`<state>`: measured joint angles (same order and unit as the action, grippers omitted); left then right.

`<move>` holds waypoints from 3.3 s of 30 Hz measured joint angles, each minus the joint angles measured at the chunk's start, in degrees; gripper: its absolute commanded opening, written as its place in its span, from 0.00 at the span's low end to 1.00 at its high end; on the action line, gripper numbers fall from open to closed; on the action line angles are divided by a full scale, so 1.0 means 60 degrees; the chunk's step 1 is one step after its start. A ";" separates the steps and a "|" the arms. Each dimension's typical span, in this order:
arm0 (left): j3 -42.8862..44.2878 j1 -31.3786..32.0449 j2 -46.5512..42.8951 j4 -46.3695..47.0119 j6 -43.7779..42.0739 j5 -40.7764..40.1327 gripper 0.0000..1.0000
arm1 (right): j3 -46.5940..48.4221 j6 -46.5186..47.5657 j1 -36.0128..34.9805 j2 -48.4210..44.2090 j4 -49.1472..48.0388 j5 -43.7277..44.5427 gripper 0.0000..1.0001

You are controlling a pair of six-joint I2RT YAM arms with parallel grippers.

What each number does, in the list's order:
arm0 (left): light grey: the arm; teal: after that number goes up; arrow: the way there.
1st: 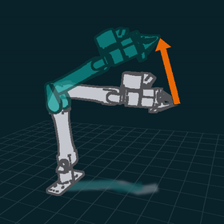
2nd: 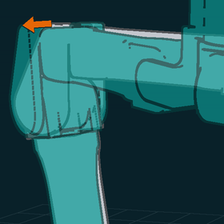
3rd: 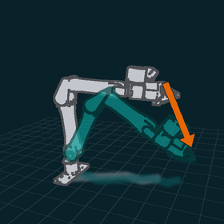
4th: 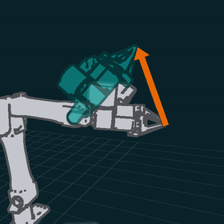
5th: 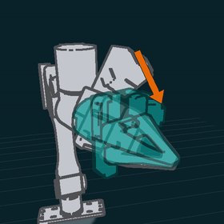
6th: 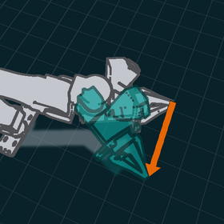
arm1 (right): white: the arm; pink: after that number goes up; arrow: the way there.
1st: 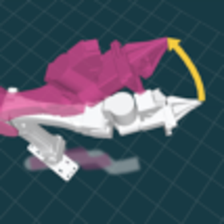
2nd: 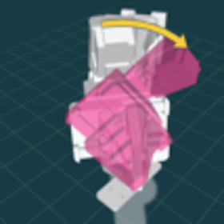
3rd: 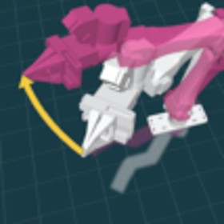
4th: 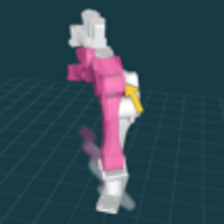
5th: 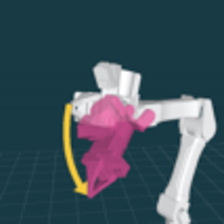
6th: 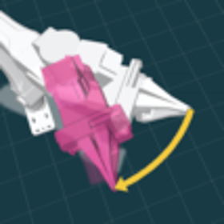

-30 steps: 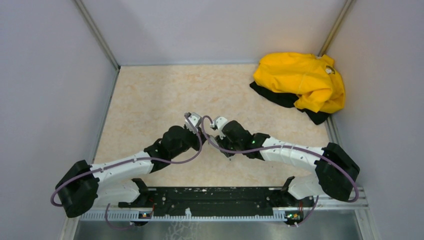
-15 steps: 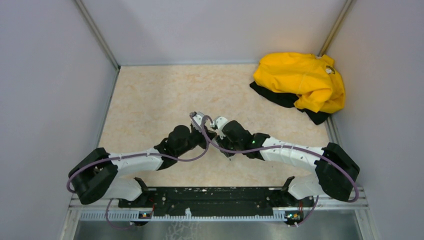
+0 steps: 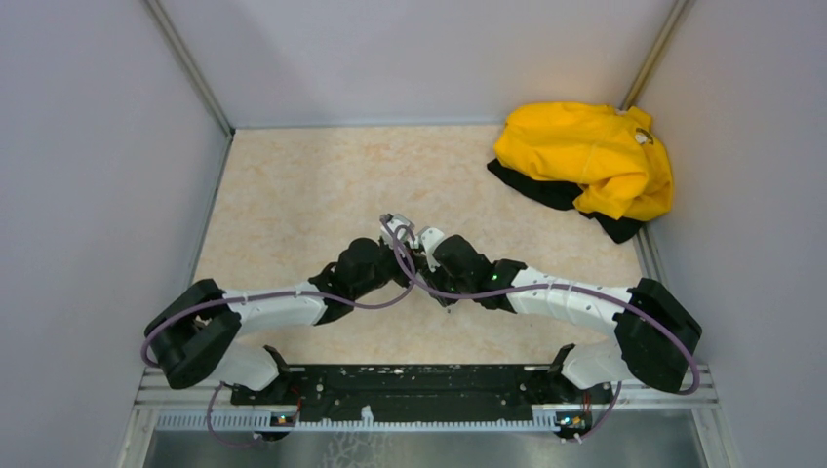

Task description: Fold the paper box

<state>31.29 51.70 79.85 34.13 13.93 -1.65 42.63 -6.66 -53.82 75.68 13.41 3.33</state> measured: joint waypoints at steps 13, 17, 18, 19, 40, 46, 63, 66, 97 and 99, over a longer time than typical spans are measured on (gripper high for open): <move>-0.0109 0.0157 -0.0018 -0.0299 0.0200 -0.0182 0.00 | 0.0000 -0.0004 0.0000 0.0011 -0.0015 -0.0011 0.02; -0.0200 0.0208 -0.0026 -0.0175 0.0255 -0.0295 0.00 | 0.0000 -0.0015 0.0000 0.0018 -0.0018 -0.0015 0.02; -0.0215 0.0222 -0.0026 -0.0153 0.0259 -0.0324 0.00 | 0.0000 -0.0026 0.0004 0.0018 -0.0018 -0.0018 0.02; -0.0229 0.0237 -0.0026 -0.0135 0.0277 -0.0350 0.00 | 0.0000 -0.0036 0.0004 0.0018 -0.0018 -0.0022 0.02; -0.0594 0.0390 -0.0022 0.0350 0.0576 -0.0656 0.00 | -0.0040 -0.0117 0.0138 0.0015 -0.0084 -0.0248 0.02; -0.0663 0.0423 -0.0018 0.0455 0.0678 -0.0739 0.00 | -0.0040 -0.0153 0.0146 0.0015 -0.0087 -0.0259 0.02; -0.0710 0.0430 0.0291 0.0852 0.1100 -0.0761 0.00 | -0.0044 -0.0168 0.0182 0.0015 -0.0091 -0.0321 0.03; -0.0710 0.0430 0.0426 0.0994 0.1209 -0.0758 0.00 | -0.0044 -0.0168 0.0186 0.0015 -0.0087 -0.0328 0.11; 0.0084 0.0430 -0.0572 -0.1683 0.0805 -0.0943 0.07 | -0.0044 0.0109 0.0233 0.0022 -0.0109 -0.0594 0.01; 0.0255 0.0430 -0.0801 -0.2222 0.0714 -0.0965 0.07 | -0.0044 0.0135 0.0248 0.0029 -0.0120 -0.0670 0.01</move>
<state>32.82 54.28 75.05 20.80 18.22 -7.44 42.37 -5.85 -52.34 75.85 12.69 -0.69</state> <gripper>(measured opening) 0.071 0.292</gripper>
